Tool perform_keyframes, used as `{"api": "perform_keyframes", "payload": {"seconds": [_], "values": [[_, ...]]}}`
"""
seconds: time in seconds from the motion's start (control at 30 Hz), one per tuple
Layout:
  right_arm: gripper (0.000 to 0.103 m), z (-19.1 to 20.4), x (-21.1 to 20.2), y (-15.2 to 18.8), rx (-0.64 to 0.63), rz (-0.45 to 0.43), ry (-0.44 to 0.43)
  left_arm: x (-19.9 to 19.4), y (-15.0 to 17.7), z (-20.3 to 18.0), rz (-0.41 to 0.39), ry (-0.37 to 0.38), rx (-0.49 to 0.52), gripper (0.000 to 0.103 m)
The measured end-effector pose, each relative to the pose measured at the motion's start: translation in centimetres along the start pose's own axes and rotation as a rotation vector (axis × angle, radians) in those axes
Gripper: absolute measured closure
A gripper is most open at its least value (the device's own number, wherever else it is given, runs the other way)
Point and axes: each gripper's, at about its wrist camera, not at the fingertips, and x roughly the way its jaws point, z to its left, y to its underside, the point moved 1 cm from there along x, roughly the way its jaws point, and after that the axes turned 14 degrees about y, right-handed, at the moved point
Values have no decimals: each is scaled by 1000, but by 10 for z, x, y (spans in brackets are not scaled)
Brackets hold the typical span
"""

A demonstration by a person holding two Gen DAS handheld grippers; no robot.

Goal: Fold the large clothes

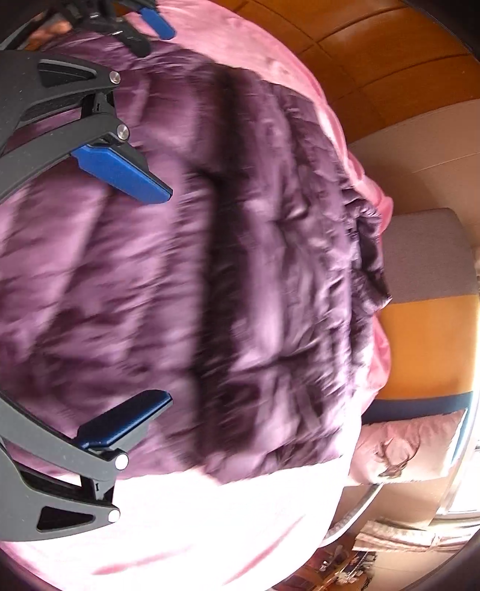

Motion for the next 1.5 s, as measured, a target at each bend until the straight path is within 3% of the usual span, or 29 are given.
{"api": "perform_keyframes", "payload": {"seconds": [0.43, 0.63, 0.73, 0.9, 1.03, 1.17, 1.23, 1.3, 1.5], "values": [[2, -71, -34, 77, 79, 61, 63, -23, 48, 5, 42, -3, 22, 18], [2, -92, -55, 115, 96, 94, -38, -46, 70, 11, 91, 48, 90, 18], [3, -97, -66, 136, 102, 152, -113, -61, 83, 21, 121, 92, 71, 18], [19, -99, -77, 169, 110, 215, -210, -71, 112, 32, 194, 222, -38, 21], [36, -93, -85, 180, 68, 239, -246, -71, 121, 30, 235, 256, -35, 36], [69, -84, -90, 179, 17, 261, -280, -76, 117, 41, 243, 284, -65, 85], [79, -78, -99, 172, -2, 248, -306, -81, 112, 47, 234, 330, -98, 94], [87, -74, -111, 161, 10, 212, -357, -90, 103, 50, 213, 389, -126, 97], [92, -76, -138, 114, 127, 75, -527, -116, 62, 55, 77, 575, -200, 100]]}}
